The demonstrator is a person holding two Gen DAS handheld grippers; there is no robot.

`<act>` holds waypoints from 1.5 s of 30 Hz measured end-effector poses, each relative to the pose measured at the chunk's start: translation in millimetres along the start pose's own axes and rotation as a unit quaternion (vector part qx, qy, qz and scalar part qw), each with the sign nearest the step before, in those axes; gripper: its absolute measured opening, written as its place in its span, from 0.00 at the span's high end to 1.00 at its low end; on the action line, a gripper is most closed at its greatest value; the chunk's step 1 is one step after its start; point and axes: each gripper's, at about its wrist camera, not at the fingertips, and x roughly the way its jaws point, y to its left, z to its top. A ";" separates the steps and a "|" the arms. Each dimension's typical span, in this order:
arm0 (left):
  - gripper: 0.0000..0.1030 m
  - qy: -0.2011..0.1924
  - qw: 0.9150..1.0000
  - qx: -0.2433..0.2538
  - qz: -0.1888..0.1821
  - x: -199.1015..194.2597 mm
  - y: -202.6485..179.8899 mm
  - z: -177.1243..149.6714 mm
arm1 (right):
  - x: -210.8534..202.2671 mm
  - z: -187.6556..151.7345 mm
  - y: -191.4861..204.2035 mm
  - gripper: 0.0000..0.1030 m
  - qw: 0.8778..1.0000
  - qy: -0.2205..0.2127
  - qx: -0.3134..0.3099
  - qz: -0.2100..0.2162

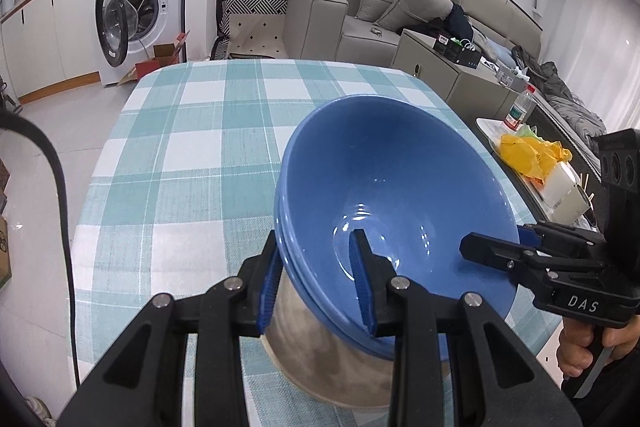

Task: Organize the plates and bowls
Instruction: 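Lift the stacked blue bowls and carry them over the cream plate stack, then lower the blue bowls onto the cream plates and open both grippers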

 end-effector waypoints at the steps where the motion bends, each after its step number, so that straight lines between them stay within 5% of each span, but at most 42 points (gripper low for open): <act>1: 0.69 0.000 1.000 0.001 0.001 0.9 0.5 -0.5 | 0.4 0.6 0.4 0.62 1.000 -0.004 -0.001 -0.001; 25: 0.69 -0.005 1.000 0.003 0.006 5.1 3.8 -0.3 | 4.7 7.9 -0.2 0.61 1.000 -0.011 -0.010 -0.002; 30: 0.60 -0.009 1.000 0.009 0.011 2.7 2.9 0.0 | 2.5 5.7 -4.1 0.57 1.000 -0.022 -0.016 0.008; 36: 0.45 -0.043 0.998 0.018 0.031 -15.0 4.9 -2.9 | -7.3 0.1 -7.5 0.33 0.998 -0.042 -0.051 0.008; 39: 0.43 -0.063 0.996 0.033 0.052 -24.4 4.6 -6.6 | -17.0 -5.9 -11.2 0.28 0.995 -0.069 -0.075 0.010; 45: 0.19 -0.099 0.991 0.050 0.069 -39.8 6.1 -20.8 | -38.7 -22.3 -25.1 0.18 0.983 -0.136 -0.123 0.033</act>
